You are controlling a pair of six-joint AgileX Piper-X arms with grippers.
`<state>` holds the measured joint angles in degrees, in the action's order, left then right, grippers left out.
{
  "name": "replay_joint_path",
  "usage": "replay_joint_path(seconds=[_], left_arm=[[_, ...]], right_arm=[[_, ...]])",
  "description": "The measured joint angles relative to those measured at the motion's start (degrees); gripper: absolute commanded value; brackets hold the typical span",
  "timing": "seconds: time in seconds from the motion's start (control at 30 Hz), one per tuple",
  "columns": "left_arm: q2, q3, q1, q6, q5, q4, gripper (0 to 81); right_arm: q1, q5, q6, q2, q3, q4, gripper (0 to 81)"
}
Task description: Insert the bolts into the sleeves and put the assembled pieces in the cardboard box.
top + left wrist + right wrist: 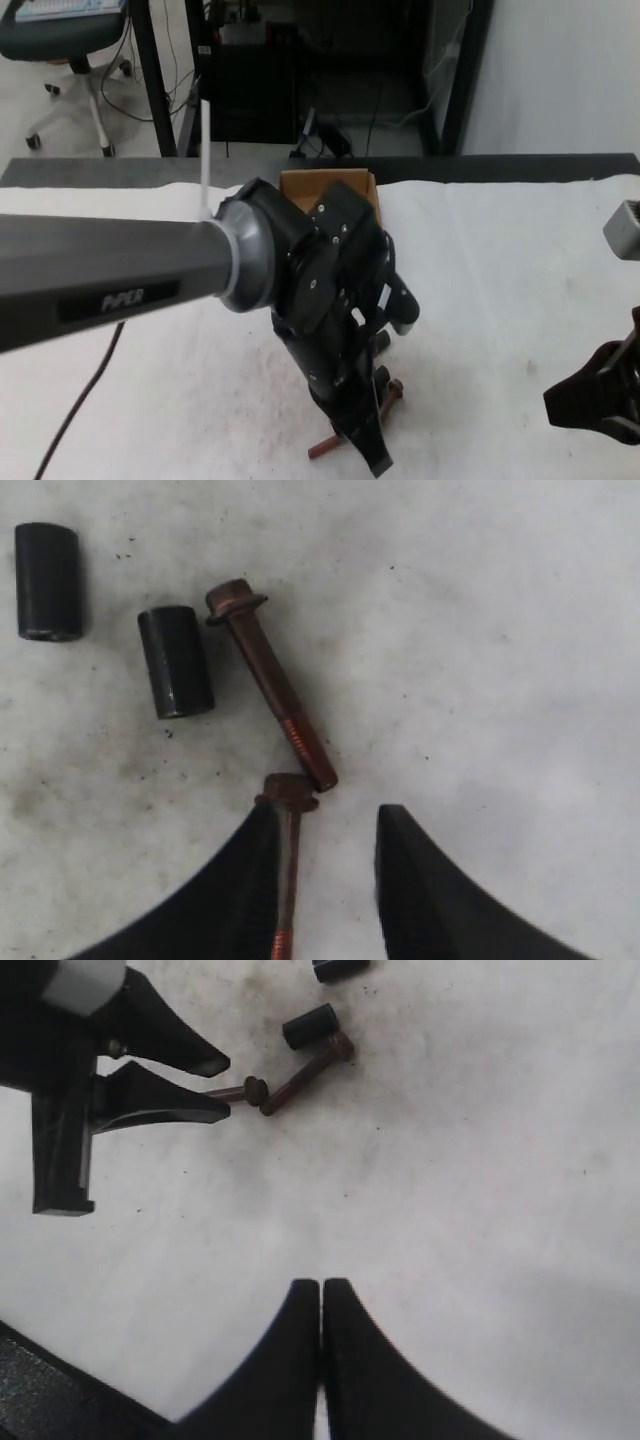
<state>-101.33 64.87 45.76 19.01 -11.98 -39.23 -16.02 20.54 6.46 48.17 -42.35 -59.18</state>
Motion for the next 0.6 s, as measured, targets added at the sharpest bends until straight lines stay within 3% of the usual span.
replay_joint_path(seconds=[0.6], left_arm=[[-3.7,0.2,0.0,2.0,5.6,-1.5,30.3]], right_arm=[[0.0,3.2,0.0,0.0,0.0,0.0,0.8]])
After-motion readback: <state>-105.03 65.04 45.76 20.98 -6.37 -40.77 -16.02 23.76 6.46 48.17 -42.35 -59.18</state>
